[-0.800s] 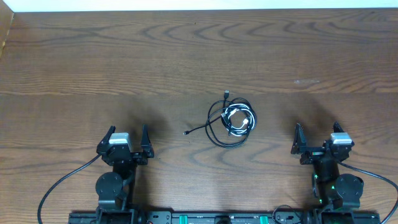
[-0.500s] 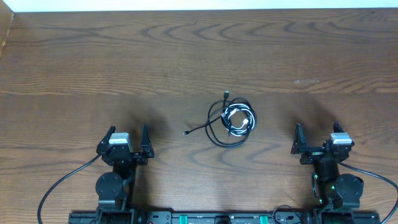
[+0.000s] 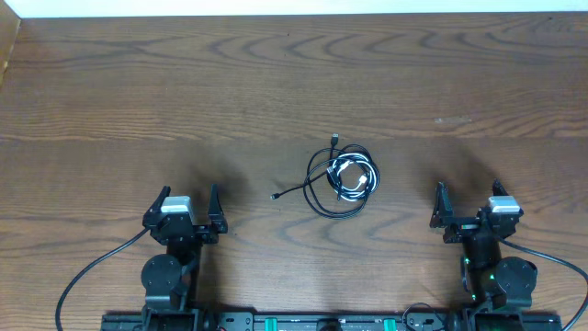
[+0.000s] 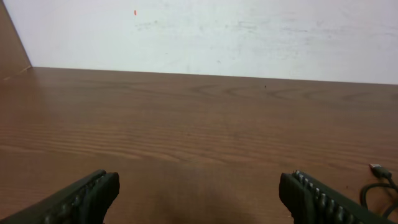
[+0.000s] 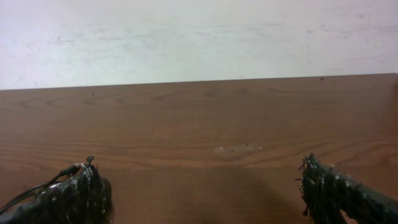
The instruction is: Untangle cables
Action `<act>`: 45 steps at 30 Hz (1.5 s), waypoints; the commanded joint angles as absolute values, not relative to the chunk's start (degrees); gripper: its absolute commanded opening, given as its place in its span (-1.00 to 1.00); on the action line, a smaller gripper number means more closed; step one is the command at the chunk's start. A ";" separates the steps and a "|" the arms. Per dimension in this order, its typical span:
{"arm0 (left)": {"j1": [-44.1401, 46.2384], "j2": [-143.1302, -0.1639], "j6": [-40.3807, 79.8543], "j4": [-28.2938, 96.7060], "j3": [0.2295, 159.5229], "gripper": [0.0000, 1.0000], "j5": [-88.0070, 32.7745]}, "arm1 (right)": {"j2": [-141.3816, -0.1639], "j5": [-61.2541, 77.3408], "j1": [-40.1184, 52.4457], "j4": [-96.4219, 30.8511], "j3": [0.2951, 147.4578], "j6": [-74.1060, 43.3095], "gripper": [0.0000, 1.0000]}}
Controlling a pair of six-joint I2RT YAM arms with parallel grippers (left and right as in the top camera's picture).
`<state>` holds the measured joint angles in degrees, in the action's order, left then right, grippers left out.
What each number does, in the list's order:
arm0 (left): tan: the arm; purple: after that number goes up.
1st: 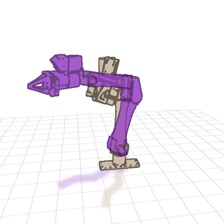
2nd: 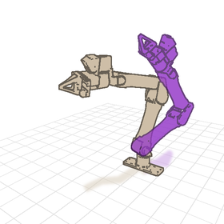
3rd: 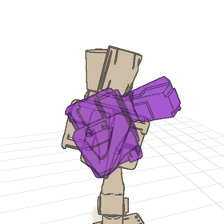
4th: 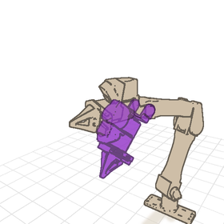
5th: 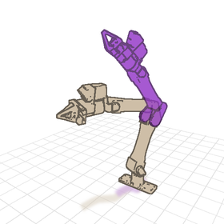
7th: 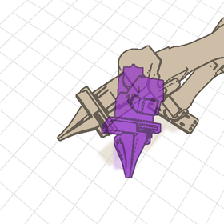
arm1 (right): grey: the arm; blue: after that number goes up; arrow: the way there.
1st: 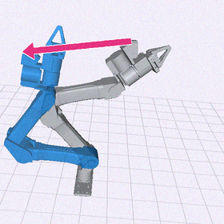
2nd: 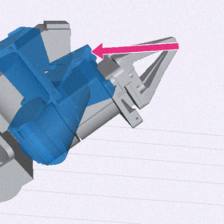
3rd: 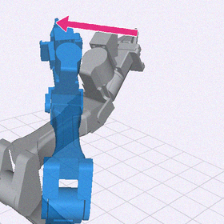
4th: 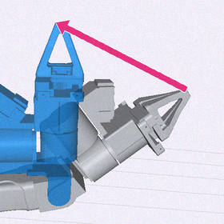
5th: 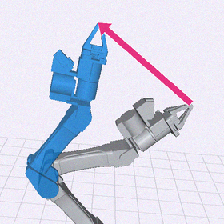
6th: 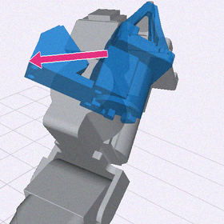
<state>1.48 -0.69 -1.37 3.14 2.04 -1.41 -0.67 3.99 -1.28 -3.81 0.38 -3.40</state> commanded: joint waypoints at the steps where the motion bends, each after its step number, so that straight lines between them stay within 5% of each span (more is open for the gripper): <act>1: 1.15 -0.34 -1.91 3.95 0.23 0.80 -1.72 | -0.34 3.16 -1.45 -4.10 0.32 -2.68 0.99; 45: 1.15 -0.34 -1.93 3.60 0.23 0.80 0.10 | -0.34 3.16 -1.45 -4.10 0.32 -2.68 0.99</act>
<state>1.50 -0.69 -1.37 3.09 2.04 -1.28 -0.67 3.97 -1.28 -3.81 0.38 -3.40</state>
